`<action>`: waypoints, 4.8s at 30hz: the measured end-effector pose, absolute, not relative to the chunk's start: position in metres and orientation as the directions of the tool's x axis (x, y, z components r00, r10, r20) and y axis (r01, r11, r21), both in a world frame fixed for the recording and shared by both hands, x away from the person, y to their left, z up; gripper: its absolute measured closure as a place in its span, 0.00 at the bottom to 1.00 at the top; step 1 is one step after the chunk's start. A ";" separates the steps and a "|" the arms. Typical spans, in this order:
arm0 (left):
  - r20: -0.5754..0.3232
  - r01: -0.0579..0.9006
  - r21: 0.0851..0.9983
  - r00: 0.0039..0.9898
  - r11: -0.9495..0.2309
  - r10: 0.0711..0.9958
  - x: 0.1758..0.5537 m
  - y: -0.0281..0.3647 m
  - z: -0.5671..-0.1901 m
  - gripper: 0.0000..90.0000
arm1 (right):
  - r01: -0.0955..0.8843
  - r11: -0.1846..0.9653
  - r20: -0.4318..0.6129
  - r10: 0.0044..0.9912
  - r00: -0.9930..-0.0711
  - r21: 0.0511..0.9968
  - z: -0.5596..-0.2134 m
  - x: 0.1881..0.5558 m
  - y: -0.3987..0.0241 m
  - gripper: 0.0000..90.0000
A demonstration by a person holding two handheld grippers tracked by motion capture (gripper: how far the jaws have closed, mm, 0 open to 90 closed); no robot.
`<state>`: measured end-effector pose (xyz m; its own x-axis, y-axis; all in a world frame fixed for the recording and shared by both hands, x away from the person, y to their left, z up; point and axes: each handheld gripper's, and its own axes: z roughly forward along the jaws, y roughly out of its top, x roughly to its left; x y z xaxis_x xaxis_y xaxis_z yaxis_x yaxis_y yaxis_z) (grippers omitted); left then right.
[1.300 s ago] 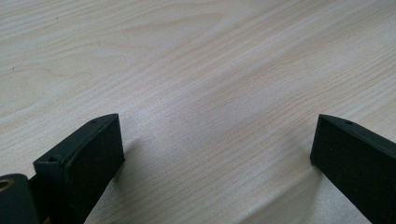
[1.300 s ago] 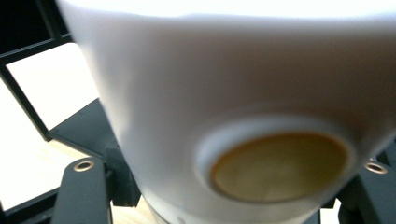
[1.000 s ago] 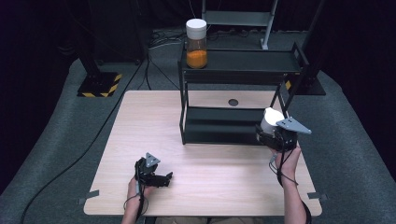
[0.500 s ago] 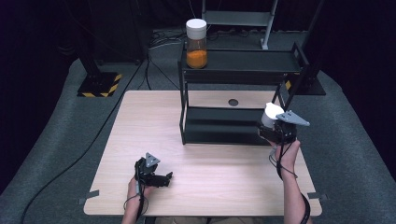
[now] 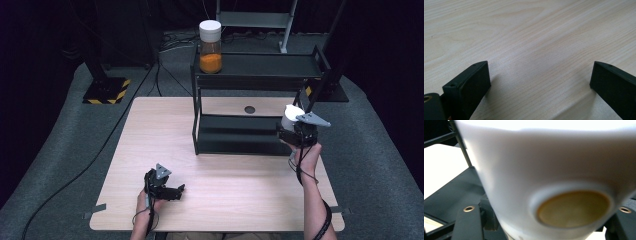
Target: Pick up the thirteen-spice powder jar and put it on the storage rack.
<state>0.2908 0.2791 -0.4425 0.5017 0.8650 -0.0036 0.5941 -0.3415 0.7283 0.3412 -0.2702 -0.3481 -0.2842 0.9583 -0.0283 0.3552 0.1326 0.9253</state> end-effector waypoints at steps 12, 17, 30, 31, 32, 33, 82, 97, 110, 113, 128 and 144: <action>-0.004 0.594 0.728 0.502 -0.341 0.865 0.291 0.279 -0.442 0.03 | 0.325 0.137 -0.039 0.956 -0.289 0.936 -0.328 0.341 -0.273 0.33; -0.004 0.594 0.728 0.502 -0.342 0.865 0.291 0.279 -0.442 0.03 | 0.314 0.135 -0.041 0.956 -0.290 0.940 -0.320 0.339 -0.274 0.33; -0.004 0.594 0.728 0.502 -0.342 0.865 0.291 0.279 -0.442 0.03 | 0.290 0.140 -0.050 0.954 -0.295 0.947 -0.298 0.334 -0.279 0.33; -0.004 0.594 0.728 0.502 -0.342 0.865 0.291 0.279 -0.442 0.03 | 0.287 0.141 -0.053 0.954 -0.296 0.947 -0.296 0.333 -0.280 0.33; -0.004 0.594 0.728 0.502 -0.342 0.865 0.291 0.279 -0.442 0.03 | 0.284 0.145 -0.057 0.953 -0.298 0.948 -0.294 0.333 -0.279 0.33; -0.004 0.594 0.728 0.502 -0.342 0.865 0.291 0.279 -0.442 0.03 | 0.282 0.149 -0.060 0.952 -0.299 0.948 -0.292 0.333 -0.279 0.33; -0.005 0.593 0.730 0.502 -0.340 0.865 0.290 0.279 -0.443 0.03 | 0.205 0.182 -0.108 0.939 -0.326 0.962 -0.203 0.332 -0.284 0.33; -0.005 0.593 0.730 0.502 -0.340 0.865 0.290 0.279 -0.443 0.04 | 0.194 0.176 -0.108 0.943 -0.316 0.965 -0.183 0.337 -0.286 0.33; -0.005 0.593 0.730 0.502 -0.340 0.865 0.290 0.279 -0.443 0.04 | 0.197 0.177 -0.112 0.946 -0.305 0.964 -0.169 0.346 -0.285 0.33; -0.005 0.593 0.730 0.502 -0.340 0.865 0.290 0.279 -0.443 0.04 | 0.202 0.179 -0.112 0.947 -0.302 0.963 -0.167 0.349 -0.285 0.33; -0.006 0.593 0.730 0.503 -0.340 0.865 0.290 0.280 -0.443 0.04 | 0.219 0.176 -0.106 0.950 -0.295 0.960 -0.157 0.363 -0.285 0.33; -0.007 0.594 0.730 0.502 -0.339 0.865 0.290 0.280 -0.443 0.04 | 0.238 0.177 -0.103 0.950 -0.294 0.955 -0.145 0.381 -0.279 0.33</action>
